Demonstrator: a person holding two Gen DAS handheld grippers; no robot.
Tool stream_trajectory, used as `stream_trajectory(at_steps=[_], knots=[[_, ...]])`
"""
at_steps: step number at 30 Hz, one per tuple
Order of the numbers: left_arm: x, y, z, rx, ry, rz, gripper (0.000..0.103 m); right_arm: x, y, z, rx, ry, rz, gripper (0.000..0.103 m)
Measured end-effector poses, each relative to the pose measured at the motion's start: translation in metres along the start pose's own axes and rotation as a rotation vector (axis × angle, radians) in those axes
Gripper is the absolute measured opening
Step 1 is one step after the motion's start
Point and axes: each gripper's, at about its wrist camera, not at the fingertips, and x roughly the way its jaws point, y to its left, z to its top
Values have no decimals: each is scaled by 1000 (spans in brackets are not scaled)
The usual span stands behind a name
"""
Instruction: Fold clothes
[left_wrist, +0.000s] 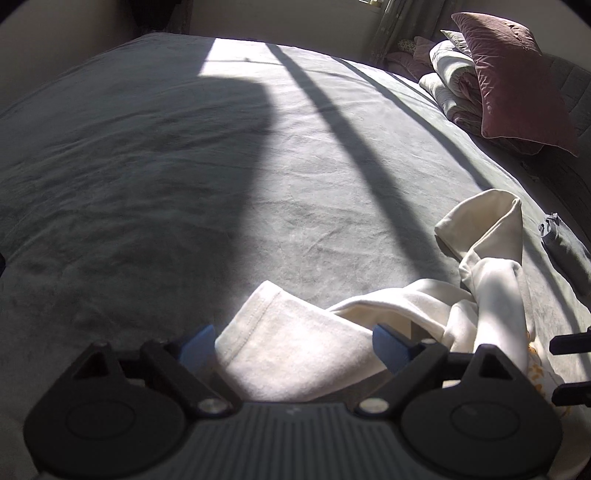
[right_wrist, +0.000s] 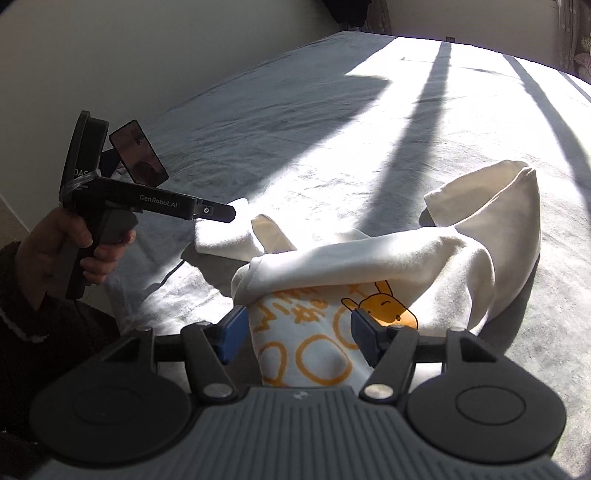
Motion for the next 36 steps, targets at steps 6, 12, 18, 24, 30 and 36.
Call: stream_trajectory(at_steps=[6,12,18,24,30,36], knots=[[20,33,-9,-156,140,-114,90,17,11,6,-140,22,-27,71],[41,18,5,-221,58,-94,71,23,23,7,-245,0,-60,75],[70,-2,30,-317,17,-136,10,21,25,5,-278,-24,-89,75],[81,-36,55,-367,-51,-309,8,14,23,7,-295,-52,-112,75],[79,-68,69,-265,-111,-468,9,14,16,12,-296,-41,-122,75],[84,-68,69,-210,-52,-303,83,31,26,18,-409,41,-135,79]])
